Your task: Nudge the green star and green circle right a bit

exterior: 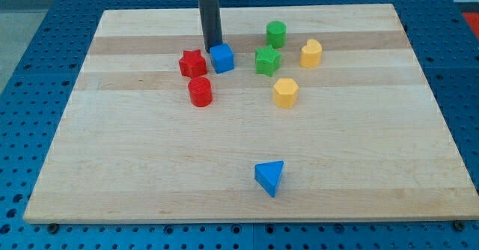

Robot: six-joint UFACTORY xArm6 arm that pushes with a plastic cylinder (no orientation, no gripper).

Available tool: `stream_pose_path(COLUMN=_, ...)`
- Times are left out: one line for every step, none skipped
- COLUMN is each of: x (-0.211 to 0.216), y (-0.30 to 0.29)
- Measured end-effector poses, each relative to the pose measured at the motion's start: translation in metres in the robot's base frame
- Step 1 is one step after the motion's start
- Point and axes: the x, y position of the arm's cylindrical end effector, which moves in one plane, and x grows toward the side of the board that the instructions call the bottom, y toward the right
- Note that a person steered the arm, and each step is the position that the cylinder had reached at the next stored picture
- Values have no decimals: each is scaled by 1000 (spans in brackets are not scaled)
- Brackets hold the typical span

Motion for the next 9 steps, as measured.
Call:
stream_pose_path(x=16, y=1)
stream_pose_path(x=25, y=6)
stream_pose_path(x=25, y=16)
stream_pose_path(x=25, y=16)
stream_pose_path(x=33, y=22)
stream_pose_path(x=44, y=38)
stream_pose_path(x=51, y=61)
stream_pose_path(x=51, y=69)
stream_pose_path(x=51, y=63)
